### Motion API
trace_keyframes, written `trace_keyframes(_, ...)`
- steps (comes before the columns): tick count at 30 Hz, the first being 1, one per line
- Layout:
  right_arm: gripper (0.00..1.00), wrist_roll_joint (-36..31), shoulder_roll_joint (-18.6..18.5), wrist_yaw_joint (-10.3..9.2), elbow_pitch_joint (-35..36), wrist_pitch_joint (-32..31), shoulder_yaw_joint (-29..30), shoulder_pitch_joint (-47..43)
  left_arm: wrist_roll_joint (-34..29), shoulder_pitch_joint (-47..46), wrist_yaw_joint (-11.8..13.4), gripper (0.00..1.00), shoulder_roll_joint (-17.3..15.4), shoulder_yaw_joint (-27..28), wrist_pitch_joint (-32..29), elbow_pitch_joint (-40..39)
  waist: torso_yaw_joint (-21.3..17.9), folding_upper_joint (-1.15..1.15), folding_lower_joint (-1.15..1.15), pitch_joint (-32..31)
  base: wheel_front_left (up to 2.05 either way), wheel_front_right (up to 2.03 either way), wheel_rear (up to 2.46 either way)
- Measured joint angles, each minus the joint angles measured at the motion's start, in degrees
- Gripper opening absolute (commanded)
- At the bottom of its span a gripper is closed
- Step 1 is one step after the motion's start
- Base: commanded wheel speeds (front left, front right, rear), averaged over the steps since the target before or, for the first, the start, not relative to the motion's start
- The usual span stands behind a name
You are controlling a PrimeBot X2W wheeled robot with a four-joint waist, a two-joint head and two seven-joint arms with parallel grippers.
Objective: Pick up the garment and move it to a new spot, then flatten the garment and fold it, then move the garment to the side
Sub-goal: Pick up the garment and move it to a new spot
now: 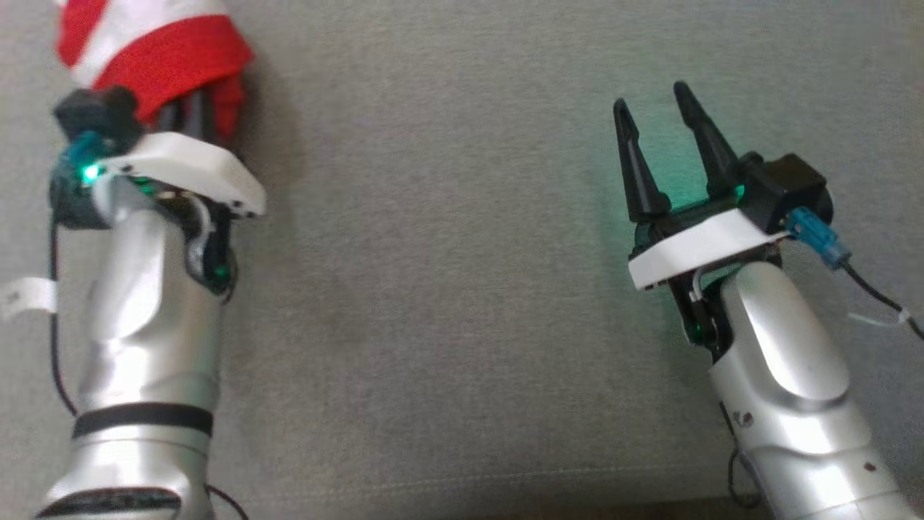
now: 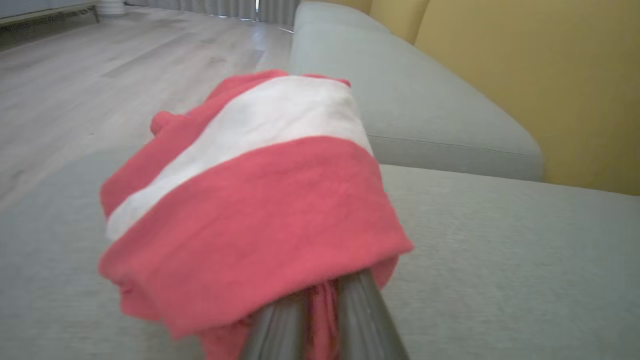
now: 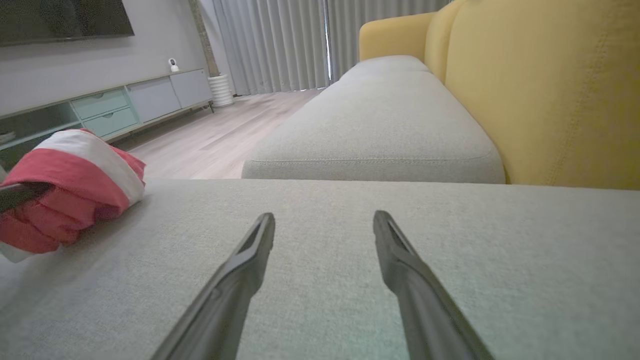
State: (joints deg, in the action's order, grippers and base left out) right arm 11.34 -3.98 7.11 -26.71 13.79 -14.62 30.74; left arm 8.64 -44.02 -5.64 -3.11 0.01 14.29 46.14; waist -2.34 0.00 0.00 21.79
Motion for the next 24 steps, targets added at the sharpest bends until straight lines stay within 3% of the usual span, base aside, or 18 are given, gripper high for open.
trace_keyframes(7,1.00,2.2,0.2,0.00,-1.3,0.5,-0.4,-0.7,1.8,2.5,-0.9,0.00,1.3,-6.8,0.0,-5.5,-5.8,0.00,0.00,-1.1,0.00,0.00,0.00)
trace_keyframes(10,1.00,2.8,0.2,0.00,-1.8,0.5,-0.4,-1.0,6.6,4.3,-0.9,0.00,1.2,-13.2,0.0,-8.9,-8.5,0.00,0.00,-1.7,0.00,0.00,0.00)
trace_keyframes(13,1.00,3.4,0.3,0.00,-1.8,0.6,-0.3,-1.1,10.5,5.6,0.2,0.00,1.2,-18.1,0.0,-11.6,-10.3,0.00,0.00,-2.1,0.00,0.00,0.00)
trace_keyframes(19,1.00,4.2,0.3,0.00,-1.5,0.6,0.3,-3.4,15.5,7.8,4.9,0.00,1.2,-31.6,0.0,-17.1,-14.2,0.00,0.00,-3.8,0.00,0.00,0.00)
trace_keyframes(23,1.00,4.2,0.3,0.00,-1.5,0.6,0.5,-4.5,16.1,10.1,8.0,0.01,1.2,-34.5,0.0,-17.3,-15.1,0.00,0.00,-5.3,0.00,0.00,0.00)
trace_keyframes(24,1.00,4.2,0.3,0.00,-1.5,0.6,0.6,-4.5,15.5,10.9,8.8,0.43,1.2,-34.6,0.0,-17.2,-15.1,0.00,0.00,-5.6,0.00,0.00,0.00)
